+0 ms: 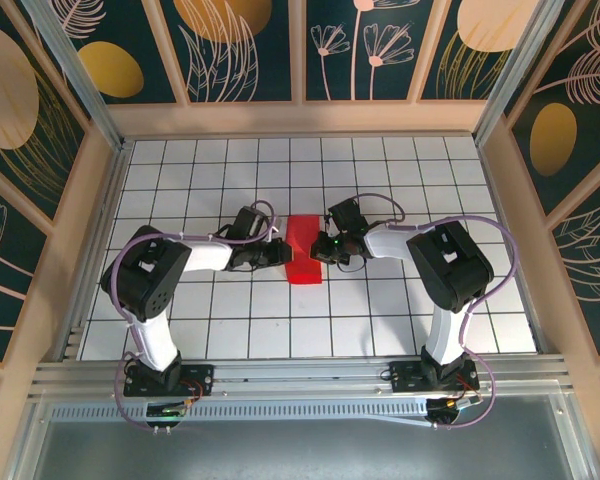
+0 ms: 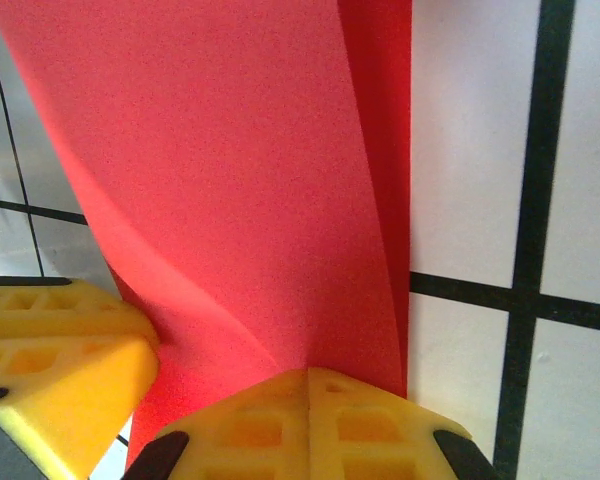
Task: Fold a paper plane with a square sheet of paper (fold left side to right side)
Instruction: First fold the square sheet of paper in half at the center of the table.
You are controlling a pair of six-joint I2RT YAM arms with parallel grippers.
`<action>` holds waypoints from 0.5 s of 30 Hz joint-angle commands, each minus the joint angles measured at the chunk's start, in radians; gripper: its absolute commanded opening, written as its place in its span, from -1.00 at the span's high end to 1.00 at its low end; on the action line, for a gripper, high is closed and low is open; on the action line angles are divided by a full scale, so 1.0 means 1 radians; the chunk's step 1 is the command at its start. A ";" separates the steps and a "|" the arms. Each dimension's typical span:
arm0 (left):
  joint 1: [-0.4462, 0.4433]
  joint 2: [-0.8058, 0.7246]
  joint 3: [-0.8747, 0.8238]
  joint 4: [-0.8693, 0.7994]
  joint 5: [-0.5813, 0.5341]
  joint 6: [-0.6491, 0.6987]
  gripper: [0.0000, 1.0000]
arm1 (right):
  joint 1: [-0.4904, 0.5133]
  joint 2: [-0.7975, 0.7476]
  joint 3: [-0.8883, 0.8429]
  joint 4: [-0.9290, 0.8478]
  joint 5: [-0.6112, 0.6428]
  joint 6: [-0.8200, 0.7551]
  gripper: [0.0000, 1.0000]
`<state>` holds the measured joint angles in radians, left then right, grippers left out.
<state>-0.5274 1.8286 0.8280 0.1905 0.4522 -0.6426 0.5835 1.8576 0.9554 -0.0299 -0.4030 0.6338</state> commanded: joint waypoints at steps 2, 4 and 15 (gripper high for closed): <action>0.058 -0.051 -0.056 -0.044 -0.054 0.029 0.71 | 0.013 0.078 -0.043 -0.150 0.112 -0.023 1.00; 0.063 -0.081 -0.051 -0.046 -0.048 0.052 0.76 | 0.013 0.077 -0.043 -0.146 0.109 -0.024 1.00; -0.004 -0.072 0.030 0.022 0.103 0.077 0.89 | 0.018 0.072 -0.041 -0.140 0.108 -0.020 1.00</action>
<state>-0.4988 1.7153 0.8162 0.1875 0.4988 -0.5903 0.5846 1.8572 0.9554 -0.0296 -0.4015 0.6308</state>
